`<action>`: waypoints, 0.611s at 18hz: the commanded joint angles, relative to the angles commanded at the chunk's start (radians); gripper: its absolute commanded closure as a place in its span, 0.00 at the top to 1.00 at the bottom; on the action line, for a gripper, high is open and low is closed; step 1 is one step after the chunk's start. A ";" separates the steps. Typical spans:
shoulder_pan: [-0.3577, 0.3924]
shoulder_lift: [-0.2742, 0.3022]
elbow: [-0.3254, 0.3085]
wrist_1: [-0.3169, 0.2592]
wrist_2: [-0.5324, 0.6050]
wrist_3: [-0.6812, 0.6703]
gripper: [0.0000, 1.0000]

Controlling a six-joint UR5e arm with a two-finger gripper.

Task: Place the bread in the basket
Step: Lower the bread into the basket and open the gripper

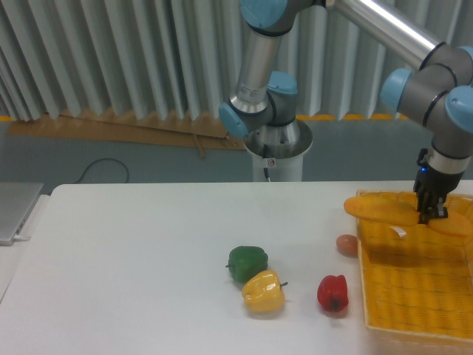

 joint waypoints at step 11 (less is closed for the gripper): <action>0.000 0.002 -0.017 0.060 0.000 0.008 1.00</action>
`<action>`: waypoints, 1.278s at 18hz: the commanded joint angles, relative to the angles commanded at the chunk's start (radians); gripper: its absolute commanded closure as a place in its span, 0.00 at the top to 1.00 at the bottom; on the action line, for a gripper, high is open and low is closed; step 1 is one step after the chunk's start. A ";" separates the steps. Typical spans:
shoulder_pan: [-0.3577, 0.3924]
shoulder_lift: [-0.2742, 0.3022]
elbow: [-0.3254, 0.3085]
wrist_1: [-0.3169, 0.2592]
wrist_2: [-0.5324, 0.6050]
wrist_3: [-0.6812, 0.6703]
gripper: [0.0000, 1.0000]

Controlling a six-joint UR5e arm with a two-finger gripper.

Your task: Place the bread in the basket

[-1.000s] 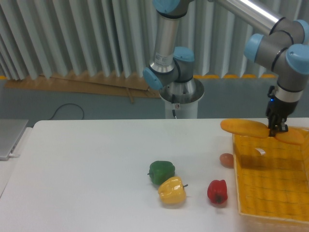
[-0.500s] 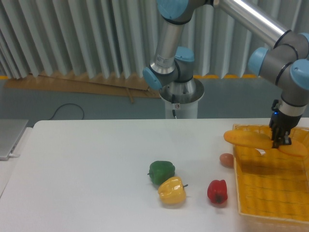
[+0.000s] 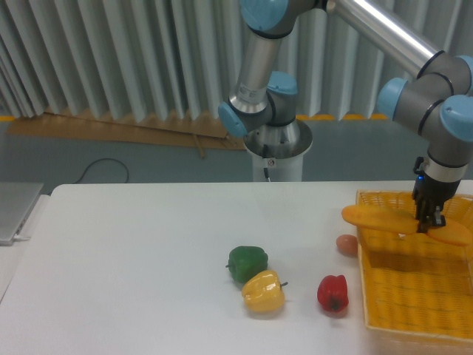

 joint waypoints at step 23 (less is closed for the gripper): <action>-0.073 0.120 -0.028 -0.015 -0.040 -0.155 1.00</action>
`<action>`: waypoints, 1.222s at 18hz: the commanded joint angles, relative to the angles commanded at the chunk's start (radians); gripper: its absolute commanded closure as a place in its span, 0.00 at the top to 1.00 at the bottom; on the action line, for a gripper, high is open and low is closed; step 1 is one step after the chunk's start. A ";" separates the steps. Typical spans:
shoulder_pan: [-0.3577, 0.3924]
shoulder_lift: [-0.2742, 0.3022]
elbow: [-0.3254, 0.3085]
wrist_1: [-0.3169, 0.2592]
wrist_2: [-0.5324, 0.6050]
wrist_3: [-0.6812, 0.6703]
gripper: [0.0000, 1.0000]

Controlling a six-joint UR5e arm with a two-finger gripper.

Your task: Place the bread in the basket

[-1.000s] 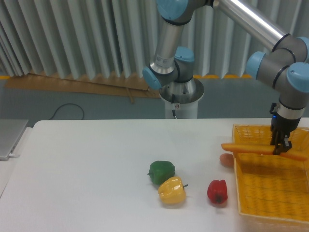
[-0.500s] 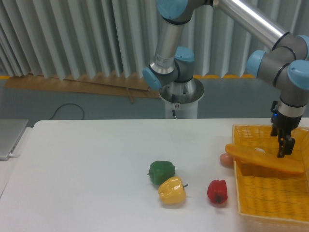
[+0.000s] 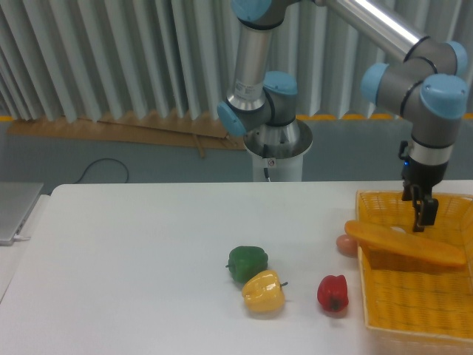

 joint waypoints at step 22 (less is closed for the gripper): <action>-0.264 0.265 -0.090 -0.227 0.008 -0.238 1.00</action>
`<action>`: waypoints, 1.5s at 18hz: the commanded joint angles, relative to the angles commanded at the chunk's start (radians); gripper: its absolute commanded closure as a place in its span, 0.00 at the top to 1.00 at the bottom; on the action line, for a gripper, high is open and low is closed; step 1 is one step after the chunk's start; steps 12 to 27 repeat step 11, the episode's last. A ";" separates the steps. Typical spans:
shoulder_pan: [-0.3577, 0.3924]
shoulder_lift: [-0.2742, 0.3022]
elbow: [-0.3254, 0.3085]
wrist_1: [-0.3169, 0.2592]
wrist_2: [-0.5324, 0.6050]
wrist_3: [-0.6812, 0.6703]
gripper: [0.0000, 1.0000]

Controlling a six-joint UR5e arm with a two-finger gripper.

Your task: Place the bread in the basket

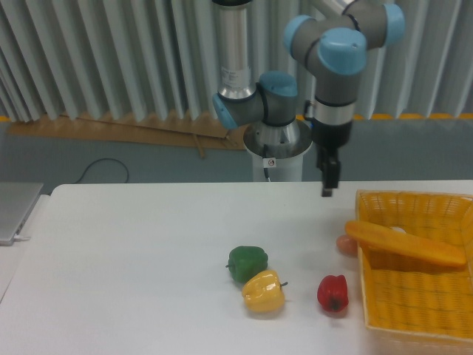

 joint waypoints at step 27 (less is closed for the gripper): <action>-0.097 0.043 -0.038 -0.015 0.024 -0.106 1.00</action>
